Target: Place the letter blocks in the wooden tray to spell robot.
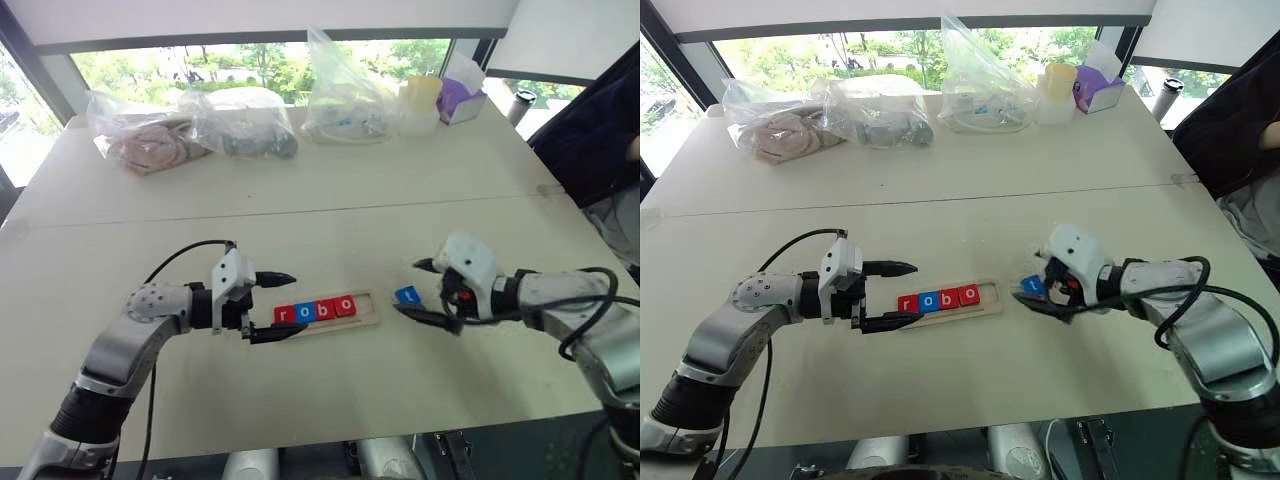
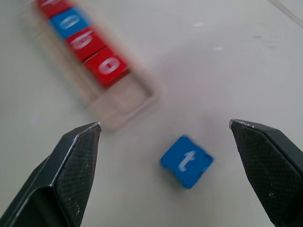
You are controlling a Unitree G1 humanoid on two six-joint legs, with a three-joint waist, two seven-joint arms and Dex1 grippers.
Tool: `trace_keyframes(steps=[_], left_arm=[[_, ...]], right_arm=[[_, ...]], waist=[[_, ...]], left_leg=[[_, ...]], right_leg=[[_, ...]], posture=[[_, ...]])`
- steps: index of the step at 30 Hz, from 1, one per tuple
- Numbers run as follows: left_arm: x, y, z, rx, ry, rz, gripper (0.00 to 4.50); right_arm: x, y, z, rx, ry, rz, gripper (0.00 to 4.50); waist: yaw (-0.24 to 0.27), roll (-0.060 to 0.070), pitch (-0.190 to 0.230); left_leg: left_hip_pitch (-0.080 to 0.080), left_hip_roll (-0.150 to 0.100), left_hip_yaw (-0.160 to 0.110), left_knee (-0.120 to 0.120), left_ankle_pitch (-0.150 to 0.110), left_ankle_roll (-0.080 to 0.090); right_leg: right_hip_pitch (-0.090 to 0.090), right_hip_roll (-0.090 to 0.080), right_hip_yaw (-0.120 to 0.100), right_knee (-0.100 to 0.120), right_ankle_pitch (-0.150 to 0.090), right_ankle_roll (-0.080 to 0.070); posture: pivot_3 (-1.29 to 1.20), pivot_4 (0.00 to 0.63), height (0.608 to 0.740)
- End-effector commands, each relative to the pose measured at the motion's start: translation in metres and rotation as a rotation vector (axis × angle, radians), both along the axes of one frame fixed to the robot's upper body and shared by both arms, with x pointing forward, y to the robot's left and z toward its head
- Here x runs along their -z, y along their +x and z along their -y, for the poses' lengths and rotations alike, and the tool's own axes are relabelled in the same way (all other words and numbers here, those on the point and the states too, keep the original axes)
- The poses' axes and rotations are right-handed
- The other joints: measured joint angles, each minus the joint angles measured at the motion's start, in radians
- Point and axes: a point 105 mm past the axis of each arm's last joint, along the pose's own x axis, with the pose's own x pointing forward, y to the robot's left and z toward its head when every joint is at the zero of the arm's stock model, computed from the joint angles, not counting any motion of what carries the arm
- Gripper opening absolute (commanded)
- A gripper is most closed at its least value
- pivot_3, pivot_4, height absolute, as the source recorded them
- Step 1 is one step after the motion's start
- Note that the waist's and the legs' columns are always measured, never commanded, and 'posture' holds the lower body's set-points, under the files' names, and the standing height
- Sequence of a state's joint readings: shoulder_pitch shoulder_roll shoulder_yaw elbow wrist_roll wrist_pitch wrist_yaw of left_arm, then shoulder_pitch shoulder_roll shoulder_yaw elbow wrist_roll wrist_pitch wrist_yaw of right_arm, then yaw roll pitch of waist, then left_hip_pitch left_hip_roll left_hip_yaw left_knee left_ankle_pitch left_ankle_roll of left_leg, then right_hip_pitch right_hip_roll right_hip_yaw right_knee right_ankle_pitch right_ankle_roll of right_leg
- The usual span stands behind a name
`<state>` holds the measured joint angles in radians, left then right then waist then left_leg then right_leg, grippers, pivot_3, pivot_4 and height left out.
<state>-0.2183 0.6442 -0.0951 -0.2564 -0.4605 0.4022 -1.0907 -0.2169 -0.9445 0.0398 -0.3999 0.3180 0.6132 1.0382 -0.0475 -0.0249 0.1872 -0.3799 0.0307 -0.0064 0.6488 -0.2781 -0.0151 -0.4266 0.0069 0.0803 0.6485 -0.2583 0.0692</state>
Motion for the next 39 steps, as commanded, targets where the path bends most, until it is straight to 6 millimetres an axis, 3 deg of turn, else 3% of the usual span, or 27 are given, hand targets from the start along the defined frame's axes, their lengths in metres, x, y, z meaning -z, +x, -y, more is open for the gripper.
trace_keyframes(steps=[1, 8, 18, 21, 26, 30, 33, 39], left_arm=[[-0.010, 0.000, 0.002, 0.011, -0.009, 0.055, 4.50], [-0.012, -0.008, 0.002, 0.008, -0.014, 0.048, 4.50], [-0.015, -0.011, 0.002, 0.018, -0.029, 0.057, 4.50], [-0.015, -0.011, 0.003, 0.020, -0.029, 0.057, 4.50], [-0.015, -0.011, 0.004, 0.022, -0.030, 0.055, 4.50], [-0.015, -0.011, 0.004, 0.023, -0.030, 0.054, 4.50], [-0.014, -0.011, 0.004, 0.022, -0.030, 0.054, 4.50], [-0.014, -0.011, 0.004, 0.018, -0.033, 0.055, 4.50]], right_arm=[[0.003, 0.013, 0.009, -0.147, -0.034, 0.024, 4.46], [0.026, 0.036, 0.020, -0.215, -0.089, -0.023, 4.46], [0.036, 0.049, 0.018, -0.229, -0.079, -0.040, 4.46], [0.034, 0.050, 0.017, -0.227, -0.067, -0.035, 3.59], [0.029, 0.051, 0.010, -0.236, -0.056, -0.014, 1.18], [0.017, 0.048, -0.002, -0.269, -0.042, 0.013, 1.18], [0.007, 0.041, -0.021, -0.330, -0.035, 0.023, 1.18], [0.012, 0.032, -0.040, -0.377, -0.045, -0.006, 1.18]], waist=[[-0.003, 0.000, 0.000], [0.001, 0.000, 0.001], [0.002, 0.000, 0.001], [0.002, 0.000, 0.001], [0.003, 0.000, 0.001], [0.002, 0.001, 0.001], [0.003, 0.001, 0.001], [0.005, 0.001, 0.001]], left_leg=[[0.000, 0.000, 0.001, 0.000, 0.000, 0.000], [0.001, 0.000, 0.000, 0.000, 0.000, 0.000], [0.003, 0.001, 0.001, 0.001, 0.000, 0.000], [0.004, 0.001, 0.001, 0.001, 0.000, 0.000], [0.004, 0.001, 0.000, 0.001, 0.000, 0.000], [0.004, 0.001, 0.000, 0.001, 0.000, 0.000], [0.004, 0.001, 0.000, 0.001, 0.000, 0.000], [0.004, 0.001, 0.000, 0.001, 0.000, 0.000]], right_leg=[[0.000, 0.000, 0.000, 0.000, 0.000, 0.000], [0.001, 0.000, 0.000, 0.001, 0.004, -0.003], [0.002, 0.000, 0.001, 0.002, 0.004, -0.004], [0.003, 0.000, 0.001, 0.002, 0.004, -0.006], [0.003, 0.000, 0.001, 0.002, 0.005, -0.004], [0.003, 0.000, 0.001, 0.003, 0.005, -0.004], [0.003, 0.000, 0.000, 0.003, 0.005, -0.003], [0.003, 0.000, 0.000, 0.003, 0.005, -0.003]], posture=[[0.00, 0.150, 0.740], [0.00, 0.150, 0.740], [0.00, 0.150, 0.740], [0.00, 0.150, 0.740], [0.00, 0.150, 0.740], [0.00, 0.150, 0.740], [0.00, 0.150, 0.740], [0.00, 0.150, 0.740]])
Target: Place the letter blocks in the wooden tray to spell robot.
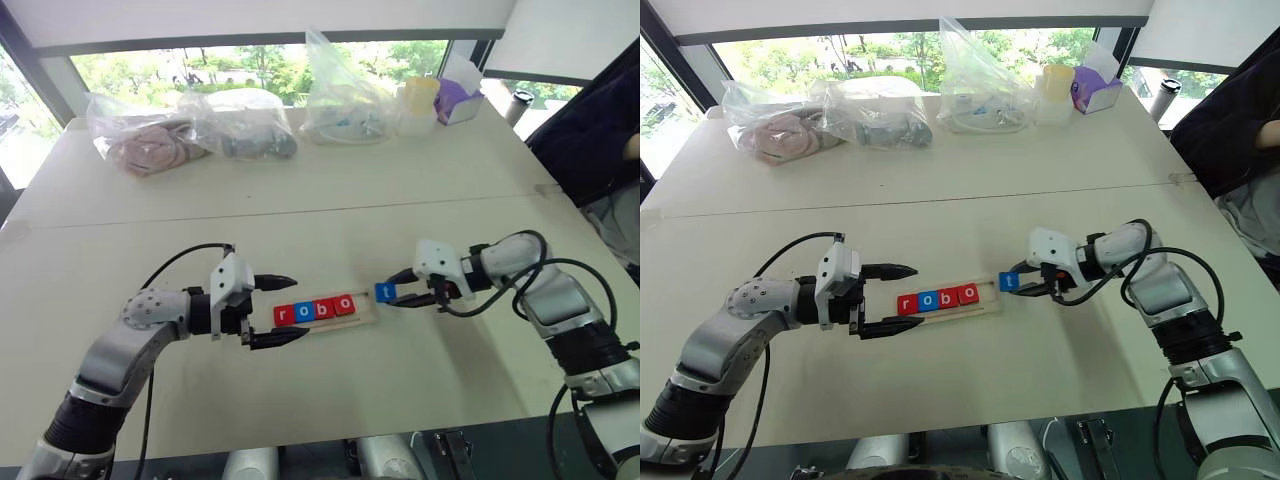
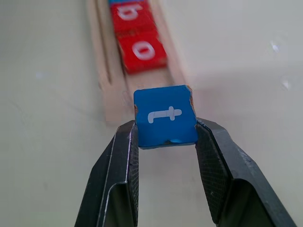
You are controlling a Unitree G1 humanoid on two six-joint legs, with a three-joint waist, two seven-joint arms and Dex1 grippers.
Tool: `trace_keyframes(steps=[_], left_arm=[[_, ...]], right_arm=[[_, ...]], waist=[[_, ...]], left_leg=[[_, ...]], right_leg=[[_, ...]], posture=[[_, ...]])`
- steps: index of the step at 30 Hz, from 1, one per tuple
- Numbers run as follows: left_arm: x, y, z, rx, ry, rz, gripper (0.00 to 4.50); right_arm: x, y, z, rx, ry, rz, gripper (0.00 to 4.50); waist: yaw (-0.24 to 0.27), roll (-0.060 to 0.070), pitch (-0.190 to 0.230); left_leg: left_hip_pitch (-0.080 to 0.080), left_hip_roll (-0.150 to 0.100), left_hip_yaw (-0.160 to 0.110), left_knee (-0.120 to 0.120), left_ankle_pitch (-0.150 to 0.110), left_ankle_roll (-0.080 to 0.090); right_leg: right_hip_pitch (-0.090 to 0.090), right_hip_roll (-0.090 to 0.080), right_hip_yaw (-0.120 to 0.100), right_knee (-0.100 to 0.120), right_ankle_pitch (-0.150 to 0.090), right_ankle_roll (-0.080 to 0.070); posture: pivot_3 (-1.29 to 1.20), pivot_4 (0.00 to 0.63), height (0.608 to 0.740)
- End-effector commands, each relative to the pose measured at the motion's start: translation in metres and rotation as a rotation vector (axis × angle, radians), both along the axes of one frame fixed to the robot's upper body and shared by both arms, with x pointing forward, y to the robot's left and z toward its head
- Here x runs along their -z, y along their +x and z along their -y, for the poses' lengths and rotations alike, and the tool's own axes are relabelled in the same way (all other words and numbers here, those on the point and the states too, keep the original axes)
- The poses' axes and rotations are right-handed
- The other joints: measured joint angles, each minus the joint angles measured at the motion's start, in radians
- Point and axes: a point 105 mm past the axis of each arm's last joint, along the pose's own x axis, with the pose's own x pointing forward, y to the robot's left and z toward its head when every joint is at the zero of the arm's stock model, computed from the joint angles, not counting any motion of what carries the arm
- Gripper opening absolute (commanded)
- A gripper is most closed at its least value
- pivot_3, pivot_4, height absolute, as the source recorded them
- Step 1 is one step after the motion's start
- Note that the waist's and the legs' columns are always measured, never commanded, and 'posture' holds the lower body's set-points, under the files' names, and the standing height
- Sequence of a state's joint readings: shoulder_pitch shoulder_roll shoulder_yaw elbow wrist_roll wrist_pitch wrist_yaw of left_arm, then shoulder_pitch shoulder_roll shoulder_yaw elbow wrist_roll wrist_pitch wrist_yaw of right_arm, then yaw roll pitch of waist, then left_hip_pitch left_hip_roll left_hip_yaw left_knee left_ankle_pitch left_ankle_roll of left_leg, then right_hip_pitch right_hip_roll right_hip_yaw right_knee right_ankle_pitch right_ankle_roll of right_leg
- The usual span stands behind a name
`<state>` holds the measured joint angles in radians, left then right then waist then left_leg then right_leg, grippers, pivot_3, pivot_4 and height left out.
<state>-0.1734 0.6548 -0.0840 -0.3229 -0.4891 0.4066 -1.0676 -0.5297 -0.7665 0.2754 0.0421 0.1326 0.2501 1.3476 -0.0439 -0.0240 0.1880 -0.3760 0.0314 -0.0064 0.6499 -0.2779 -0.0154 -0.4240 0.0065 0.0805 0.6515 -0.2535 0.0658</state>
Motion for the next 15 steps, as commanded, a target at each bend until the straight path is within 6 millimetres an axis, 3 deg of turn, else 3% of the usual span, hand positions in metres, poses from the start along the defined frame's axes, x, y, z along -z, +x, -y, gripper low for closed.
trace_keyframes(steps=[1, 15], left_arm=[[-0.0108, -0.0011, 0.0025, 0.012, -0.015, 0.046, 4.50], [-0.0099, -0.0022, 0.0021, -0.005, -0.020, 0.045, 4.50]], right_arm=[[-0.0036, 0.0007, -0.0092, -0.022, -0.003, 0.021, 1.18], [0.0050, 0.0040, -0.0187, -0.035, -0.023, 0.014, 1.18]], waist=[[0.002, 0.000, 0.000], [0.000, 0.000, 0.000]], left_leg=[[0.000, 0.000, 0.000, 0.000, 0.000, 0.000], [0.000, 0.000, 0.000, 0.000, 0.000, 0.000]], right_leg=[[0.000, 0.000, 0.000, 0.000, 0.000, 0.000], [0.000, 0.000, 0.000, 0.000, 0.000, 0.000]], posture=[[0.00, 0.150, 0.740], [0.00, 0.150, 0.740]])
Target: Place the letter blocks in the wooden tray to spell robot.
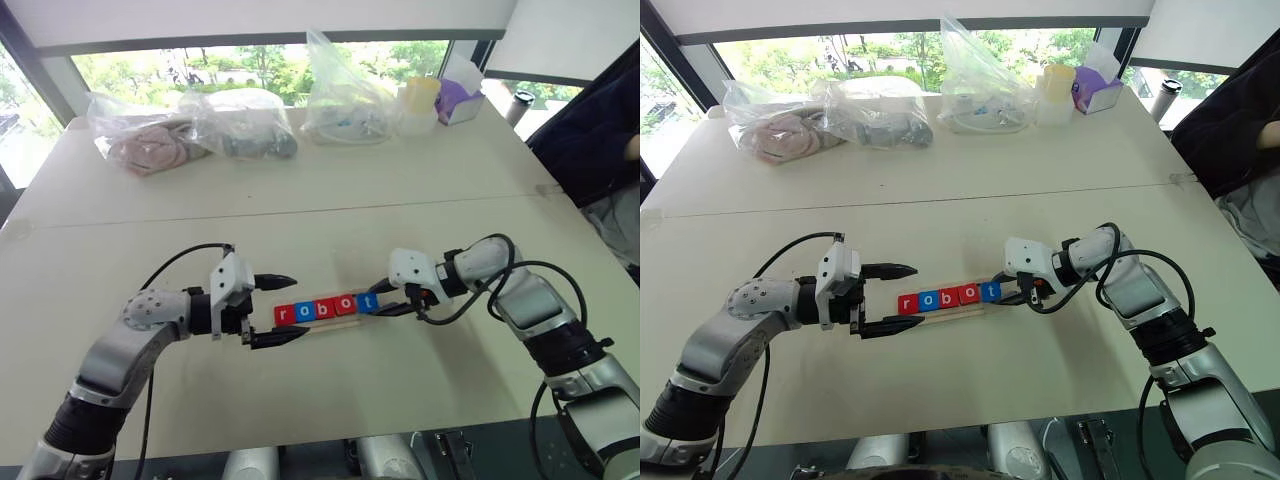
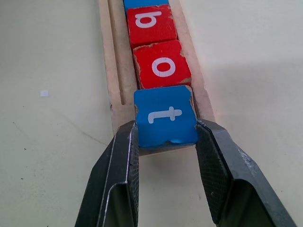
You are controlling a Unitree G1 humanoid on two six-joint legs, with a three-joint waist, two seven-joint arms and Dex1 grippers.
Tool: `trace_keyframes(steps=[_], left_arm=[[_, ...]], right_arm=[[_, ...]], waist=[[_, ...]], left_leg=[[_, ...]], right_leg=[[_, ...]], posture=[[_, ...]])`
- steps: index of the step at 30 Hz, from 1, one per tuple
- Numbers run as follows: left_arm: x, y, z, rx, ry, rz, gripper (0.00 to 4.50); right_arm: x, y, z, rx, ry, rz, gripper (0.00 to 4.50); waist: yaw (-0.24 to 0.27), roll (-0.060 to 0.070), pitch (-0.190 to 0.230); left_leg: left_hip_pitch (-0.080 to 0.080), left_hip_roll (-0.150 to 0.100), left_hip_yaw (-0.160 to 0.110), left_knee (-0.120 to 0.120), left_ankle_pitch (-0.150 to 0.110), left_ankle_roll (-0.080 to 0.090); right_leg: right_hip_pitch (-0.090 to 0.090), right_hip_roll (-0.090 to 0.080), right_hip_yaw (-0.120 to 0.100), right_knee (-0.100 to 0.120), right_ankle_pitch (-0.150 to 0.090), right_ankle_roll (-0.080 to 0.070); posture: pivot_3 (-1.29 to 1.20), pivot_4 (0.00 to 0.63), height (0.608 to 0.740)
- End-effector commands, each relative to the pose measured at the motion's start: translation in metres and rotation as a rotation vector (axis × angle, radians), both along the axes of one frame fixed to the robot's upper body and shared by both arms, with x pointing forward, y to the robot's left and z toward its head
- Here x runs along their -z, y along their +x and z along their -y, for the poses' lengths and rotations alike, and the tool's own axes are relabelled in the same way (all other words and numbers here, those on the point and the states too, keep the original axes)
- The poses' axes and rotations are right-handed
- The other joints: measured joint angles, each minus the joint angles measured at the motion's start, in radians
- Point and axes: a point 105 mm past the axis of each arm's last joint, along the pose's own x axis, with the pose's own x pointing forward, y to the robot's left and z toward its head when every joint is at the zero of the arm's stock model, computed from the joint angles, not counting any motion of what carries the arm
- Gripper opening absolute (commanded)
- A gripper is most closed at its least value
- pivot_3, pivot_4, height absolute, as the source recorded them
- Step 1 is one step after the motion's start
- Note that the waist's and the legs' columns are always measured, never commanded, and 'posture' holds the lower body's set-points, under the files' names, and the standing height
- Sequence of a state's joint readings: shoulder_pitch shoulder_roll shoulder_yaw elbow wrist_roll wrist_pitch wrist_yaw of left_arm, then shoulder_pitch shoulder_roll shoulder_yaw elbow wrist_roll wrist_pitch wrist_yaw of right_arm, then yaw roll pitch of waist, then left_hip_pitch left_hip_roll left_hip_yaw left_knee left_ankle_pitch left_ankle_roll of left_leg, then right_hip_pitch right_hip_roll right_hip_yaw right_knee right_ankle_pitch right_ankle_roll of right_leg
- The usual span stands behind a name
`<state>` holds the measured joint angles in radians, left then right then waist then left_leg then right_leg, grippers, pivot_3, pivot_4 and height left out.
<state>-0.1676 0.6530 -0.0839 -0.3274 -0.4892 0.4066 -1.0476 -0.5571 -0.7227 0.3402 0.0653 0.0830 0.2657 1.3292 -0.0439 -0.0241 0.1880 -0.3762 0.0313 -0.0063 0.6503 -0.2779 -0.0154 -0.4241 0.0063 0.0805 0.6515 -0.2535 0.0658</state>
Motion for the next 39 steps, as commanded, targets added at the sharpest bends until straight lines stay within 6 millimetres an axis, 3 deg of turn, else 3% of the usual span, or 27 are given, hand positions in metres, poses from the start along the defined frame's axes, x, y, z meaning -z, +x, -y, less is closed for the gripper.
trace_keyframes(steps=[1, 24, 25, 30, 39], left_arm=[[-0.010, -0.003, 0.002, 0.012, -0.017, 0.043, 4.50], [-0.010, -0.003, 0.004, 0.006, -0.025, 0.044, 4.50], [-0.010, -0.003, 0.004, 0.006, -0.026, 0.043, 4.50], [-0.010, -0.003, 0.005, 0.005, -0.028, 0.041, 4.50], [-0.010, -0.003, 0.004, -0.003, -0.029, 0.037, 4.50]], right_arm=[[-0.007, 0.001, -0.006, -0.022, 0.014, 0.033, 1.18], [-0.006, 0.004, -0.013, -0.022, 0.022, 0.033, 1.18], [-0.006, 0.005, -0.014, -0.019, 0.025, 0.032, 2.24], [-0.010, 0.005, -0.018, -0.023, 0.037, 0.035, 4.48], [-0.029, 0.009, -0.014, 0.029, 0.086, 0.059, 4.48]], waist=[[0.000, 0.000, 0.000], [-0.001, 0.000, 0.000], [-0.001, 0.000, 0.000], [0.000, 0.000, 0.000], [0.000, 0.000, 0.000]], left_leg=[[0.000, 0.000, 0.000, 0.000, 0.000, 0.000], [0.000, 0.000, 0.000, 0.000, 0.000, 0.000], [0.000, 0.000, 0.000, 0.000, 0.000, 0.000], [0.000, 0.000, 0.000, 0.000, 0.000, 0.000], [0.000, 0.000, 0.000, 0.000, 0.000, 0.000]], right_leg=[[0.000, 0.000, 0.000, 0.000, 0.000, 0.000], [0.000, 0.000, 0.000, 0.000, 0.000, 0.000], [0.000, 0.000, 0.000, 0.000, 0.000, 0.000], [0.000, 0.000, 0.000, 0.000, 0.000, 0.000], [0.000, 0.000, 0.000, 0.000, 0.000, 0.000]], posture=[[0.00, 0.150, 0.740], [0.00, 0.150, 0.740], [0.00, 0.150, 0.740], [0.00, 0.150, 0.740], [0.00, 0.150, 0.740]])
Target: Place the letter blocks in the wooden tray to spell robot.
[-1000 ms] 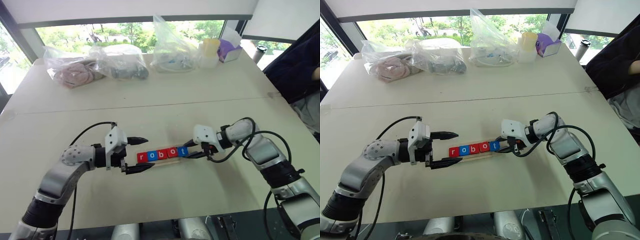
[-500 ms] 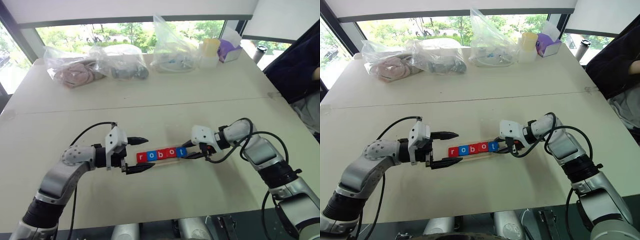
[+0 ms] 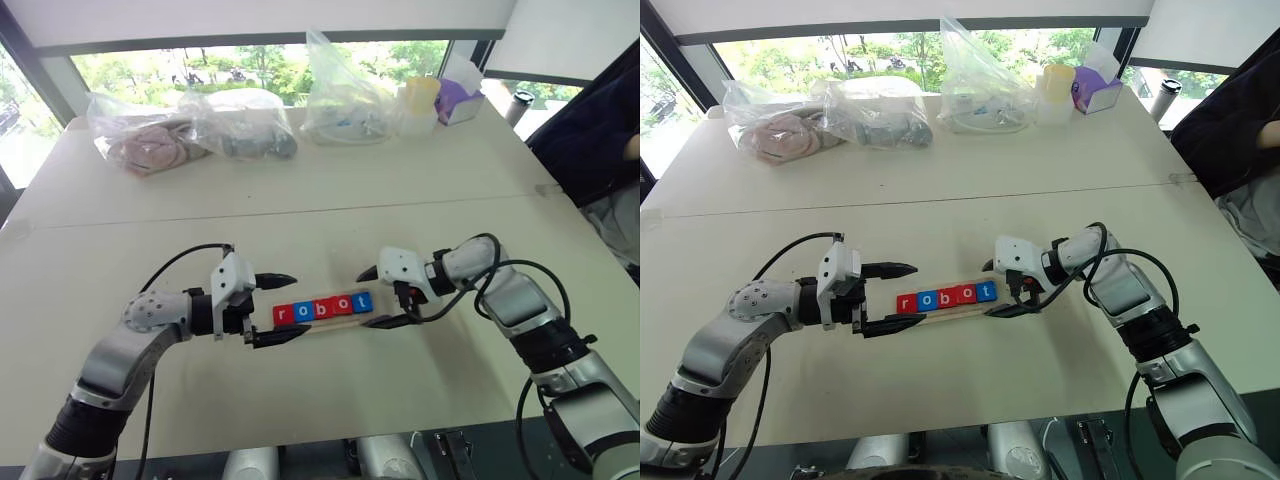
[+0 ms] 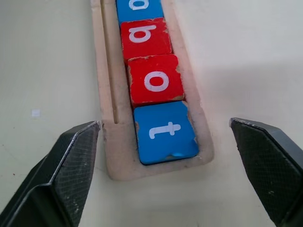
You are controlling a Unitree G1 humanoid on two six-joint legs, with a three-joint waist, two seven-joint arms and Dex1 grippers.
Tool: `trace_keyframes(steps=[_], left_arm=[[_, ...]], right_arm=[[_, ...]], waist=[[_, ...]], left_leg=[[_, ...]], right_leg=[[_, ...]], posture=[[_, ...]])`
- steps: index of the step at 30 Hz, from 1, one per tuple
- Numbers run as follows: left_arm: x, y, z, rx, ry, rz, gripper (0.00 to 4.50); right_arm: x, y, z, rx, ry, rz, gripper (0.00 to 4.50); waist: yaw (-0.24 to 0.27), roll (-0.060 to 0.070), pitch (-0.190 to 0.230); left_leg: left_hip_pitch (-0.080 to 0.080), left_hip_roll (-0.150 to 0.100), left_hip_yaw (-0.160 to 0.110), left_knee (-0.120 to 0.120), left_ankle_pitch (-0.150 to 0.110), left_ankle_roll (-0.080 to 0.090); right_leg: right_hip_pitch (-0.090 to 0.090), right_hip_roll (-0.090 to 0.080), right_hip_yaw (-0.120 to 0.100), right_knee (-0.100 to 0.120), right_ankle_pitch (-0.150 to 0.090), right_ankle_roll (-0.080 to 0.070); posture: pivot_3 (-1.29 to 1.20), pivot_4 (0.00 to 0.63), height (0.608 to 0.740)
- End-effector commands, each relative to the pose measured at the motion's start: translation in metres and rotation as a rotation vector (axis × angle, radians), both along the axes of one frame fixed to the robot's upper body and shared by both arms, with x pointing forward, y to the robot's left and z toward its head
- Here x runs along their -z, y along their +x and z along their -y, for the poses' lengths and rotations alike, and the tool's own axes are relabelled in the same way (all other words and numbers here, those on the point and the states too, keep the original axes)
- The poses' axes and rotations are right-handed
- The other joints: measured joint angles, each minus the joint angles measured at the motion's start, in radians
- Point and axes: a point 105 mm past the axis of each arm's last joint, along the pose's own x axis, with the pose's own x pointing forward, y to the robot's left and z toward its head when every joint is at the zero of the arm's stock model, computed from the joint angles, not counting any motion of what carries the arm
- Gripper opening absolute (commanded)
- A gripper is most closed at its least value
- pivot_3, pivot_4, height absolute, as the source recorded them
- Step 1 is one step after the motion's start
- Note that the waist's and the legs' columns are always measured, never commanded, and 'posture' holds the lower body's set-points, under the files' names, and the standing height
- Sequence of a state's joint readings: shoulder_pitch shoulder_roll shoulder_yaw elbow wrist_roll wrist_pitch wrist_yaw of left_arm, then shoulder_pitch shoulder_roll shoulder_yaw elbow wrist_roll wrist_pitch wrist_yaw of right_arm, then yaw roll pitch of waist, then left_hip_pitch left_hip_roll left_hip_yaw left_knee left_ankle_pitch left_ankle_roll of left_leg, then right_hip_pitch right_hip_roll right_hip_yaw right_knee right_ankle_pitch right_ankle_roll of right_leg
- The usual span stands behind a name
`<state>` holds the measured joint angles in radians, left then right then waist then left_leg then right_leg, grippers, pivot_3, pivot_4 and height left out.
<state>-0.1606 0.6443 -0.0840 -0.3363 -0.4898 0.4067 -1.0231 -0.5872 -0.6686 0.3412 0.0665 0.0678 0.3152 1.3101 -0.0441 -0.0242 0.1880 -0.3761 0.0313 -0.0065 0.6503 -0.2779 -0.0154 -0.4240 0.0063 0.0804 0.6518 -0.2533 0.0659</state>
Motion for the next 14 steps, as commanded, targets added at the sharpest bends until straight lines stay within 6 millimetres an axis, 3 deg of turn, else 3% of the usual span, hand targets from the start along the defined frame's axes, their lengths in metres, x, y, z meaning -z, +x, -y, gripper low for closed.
trace_keyframes(steps=[1, 10, 14], left_arm=[[-0.010, -0.003, 0.002, 0.012, -0.019, 0.030, 4.50], [-0.011, 0.001, -0.034, -0.086, 0.070, 0.006, 4.50], [-0.010, -0.008, -0.051, -0.066, 0.127, -0.026, 4.50]], right_arm=[[-0.027, 0.003, 0.001, 0.027, 0.063, 0.059, 4.48], [-0.056, -0.029, 0.037, 0.209, 0.121, 0.024, 4.48], [-0.056, -0.059, 0.055, 0.217, 0.046, -0.050, 4.48]], waist=[[0.000, 0.000, 0.000], [0.000, 0.000, 0.000], [0.000, 0.000, 0.000]], left_leg=[[0.000, 0.000, 0.000, 0.000, 0.000, 0.000], [-0.001, 0.000, -0.001, 0.000, 0.000, 0.000], [0.000, 0.000, 0.000, -0.001, 0.000, 0.000]], right_leg=[[0.000, 0.000, 0.000, 0.000, 0.000, 0.000], [0.000, 0.000, -0.001, 0.000, 0.000, 0.000], [0.000, 0.000, 0.000, 0.000, -0.002, -0.003]], posture=[[0.00, 0.150, 0.740], [0.00, 0.150, 0.740], [0.00, 0.150, 0.740]])
